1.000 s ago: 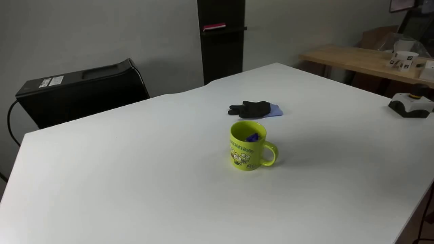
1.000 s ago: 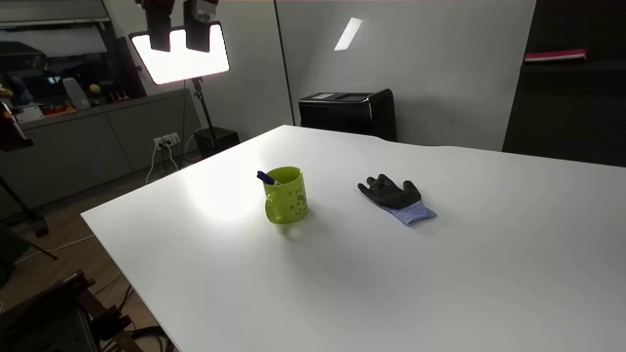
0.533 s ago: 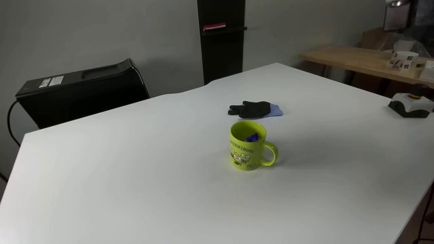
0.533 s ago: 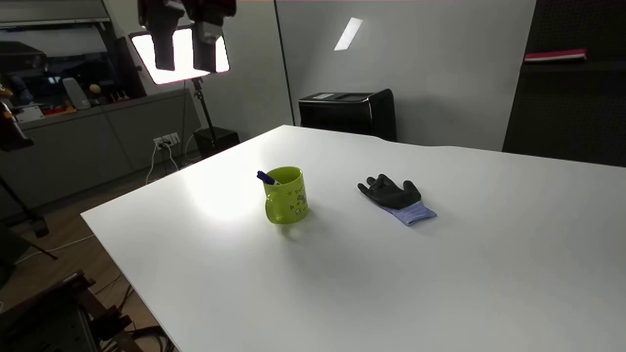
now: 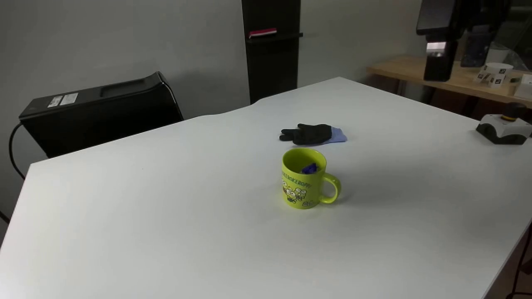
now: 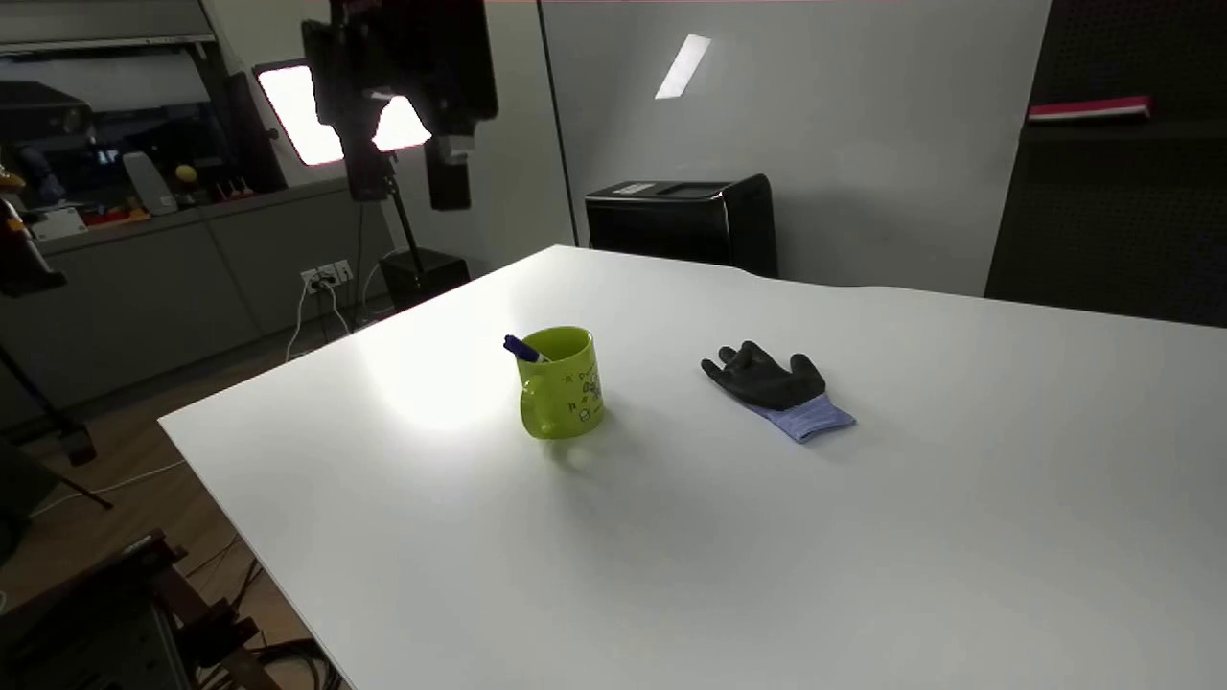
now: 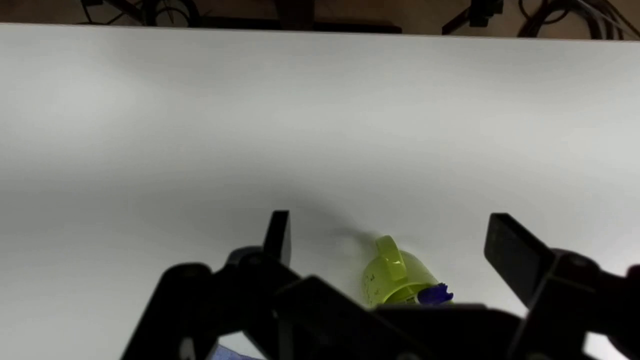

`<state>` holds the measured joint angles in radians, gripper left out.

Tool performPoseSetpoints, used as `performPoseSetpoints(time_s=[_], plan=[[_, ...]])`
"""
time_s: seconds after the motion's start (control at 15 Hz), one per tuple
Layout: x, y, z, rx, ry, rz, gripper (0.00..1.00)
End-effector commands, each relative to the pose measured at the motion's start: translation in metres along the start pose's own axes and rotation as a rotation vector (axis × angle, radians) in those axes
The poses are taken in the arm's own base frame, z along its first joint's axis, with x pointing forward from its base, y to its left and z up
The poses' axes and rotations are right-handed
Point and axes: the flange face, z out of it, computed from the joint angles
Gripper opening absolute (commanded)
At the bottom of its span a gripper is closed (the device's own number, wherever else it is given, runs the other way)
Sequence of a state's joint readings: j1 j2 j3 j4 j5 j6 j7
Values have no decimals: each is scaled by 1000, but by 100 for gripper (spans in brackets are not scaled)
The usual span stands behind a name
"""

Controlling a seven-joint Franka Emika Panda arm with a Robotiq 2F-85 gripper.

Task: Take the pen out of the mug and put it on the table

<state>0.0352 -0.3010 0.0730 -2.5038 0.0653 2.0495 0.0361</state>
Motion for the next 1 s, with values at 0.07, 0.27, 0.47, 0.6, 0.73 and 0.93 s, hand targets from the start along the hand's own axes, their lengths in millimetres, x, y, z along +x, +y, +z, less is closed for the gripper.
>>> performPoseSetpoints(time_s=[0.07,0.27,0.47,0.6,0.73,0.93], plan=[[5,-13,13,35,122,21,100],[10,-22,18,29,214,-10,100],[20,-30,24,21,271,-20,100],[25,-36,26,33,302,-18,100],[31,-42,31,42,317,-12,100],[43,-51,43,39,328,13,100]])
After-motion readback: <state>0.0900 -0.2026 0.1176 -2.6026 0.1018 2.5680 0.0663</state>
